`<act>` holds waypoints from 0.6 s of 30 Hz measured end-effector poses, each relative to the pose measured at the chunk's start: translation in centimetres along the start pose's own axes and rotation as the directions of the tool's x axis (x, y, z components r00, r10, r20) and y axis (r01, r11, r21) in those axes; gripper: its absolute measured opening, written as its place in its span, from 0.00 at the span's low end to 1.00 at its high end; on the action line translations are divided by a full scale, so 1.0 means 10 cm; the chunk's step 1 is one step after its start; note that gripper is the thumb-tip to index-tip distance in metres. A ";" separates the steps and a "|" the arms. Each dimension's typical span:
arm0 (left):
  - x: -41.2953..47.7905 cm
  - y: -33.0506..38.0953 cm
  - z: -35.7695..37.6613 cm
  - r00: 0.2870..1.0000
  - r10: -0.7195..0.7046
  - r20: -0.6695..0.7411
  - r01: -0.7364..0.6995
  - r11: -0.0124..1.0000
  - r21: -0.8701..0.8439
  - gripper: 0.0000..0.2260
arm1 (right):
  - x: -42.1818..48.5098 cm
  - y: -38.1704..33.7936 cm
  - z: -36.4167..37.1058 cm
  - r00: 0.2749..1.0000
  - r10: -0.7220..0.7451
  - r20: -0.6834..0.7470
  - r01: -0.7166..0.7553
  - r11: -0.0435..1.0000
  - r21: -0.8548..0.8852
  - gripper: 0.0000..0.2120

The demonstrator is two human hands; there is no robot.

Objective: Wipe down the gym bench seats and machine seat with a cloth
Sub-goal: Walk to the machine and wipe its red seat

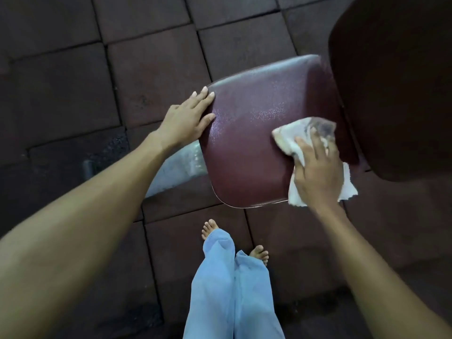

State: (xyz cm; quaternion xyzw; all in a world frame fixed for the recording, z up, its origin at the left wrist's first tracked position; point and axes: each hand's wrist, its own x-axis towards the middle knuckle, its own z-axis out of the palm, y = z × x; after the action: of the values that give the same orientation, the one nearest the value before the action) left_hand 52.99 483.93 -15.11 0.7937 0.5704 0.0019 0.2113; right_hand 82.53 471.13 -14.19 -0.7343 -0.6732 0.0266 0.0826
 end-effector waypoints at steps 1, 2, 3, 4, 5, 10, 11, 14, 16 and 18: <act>-0.04 0.06 0.05 1.000 -0.031 -0.003 0.030 0.998 -0.053 0.25 | 0.06 -0.15 0.00 0.989 0.148 -0.005 -0.147 0.989 0.010 0.19; -0.09 0.11 0.10 0.998 -0.058 -0.014 0.057 0.993 -0.099 0.25 | 0.07 -0.33 0.02 0.977 0.211 -0.034 -0.211 0.978 0.006 0.20; -0.14 0.14 0.15 0.996 -0.080 -0.037 0.075 0.988 -0.136 0.25 | 0.02 -0.50 0.07 0.982 0.179 -0.059 -0.180 0.984 -0.012 0.21; -0.18 0.17 0.19 0.993 -0.093 -0.066 0.082 0.983 -0.161 0.24 | -0.08 -0.61 0.12 0.997 0.054 -0.064 -0.057 0.997 -0.044 0.22; -0.22 0.17 0.22 0.991 -0.095 -0.091 0.078 0.982 -0.173 0.24 | -0.22 -0.65 0.16 0.992 -0.119 -0.041 0.115 0.990 -0.080 0.24; -0.28 0.18 0.27 0.986 -0.136 -0.092 0.116 0.974 -0.196 0.24 | -0.48 0.11 -0.01 0.892 -0.449 0.045 0.451 0.882 -0.134 0.31; -0.30 0.21 0.28 0.983 -0.160 -0.088 0.138 0.967 -0.215 0.24 | -0.43 0.21 -0.02 0.933 -0.357 0.053 0.361 0.924 -0.126 0.30; -0.45 0.35 0.41 0.970 -0.222 -0.104 0.182 0.937 -0.298 0.25 | 0.02 0.24 -0.01 0.996 -0.055 0.064 0.060 0.995 -0.082 0.22; -0.59 0.46 0.52 0.963 -0.239 -0.125 0.184 0.921 -0.343 0.26 | 0.50 0.07 0.00 0.995 0.076 0.059 -0.073 0.996 -0.060 0.22; -0.73 0.56 0.69 0.960 -0.219 -0.175 0.144 0.920 -0.364 0.28 | 0.93 -0.22 0.06 0.994 0.109 0.025 -0.108 0.992 -0.062 0.22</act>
State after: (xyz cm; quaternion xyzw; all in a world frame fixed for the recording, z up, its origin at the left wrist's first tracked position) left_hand 57.23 473.51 -17.76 0.6826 0.6517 0.1674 0.2853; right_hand 81.11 480.62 -13.79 -0.7716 -0.6339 0.0209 0.0494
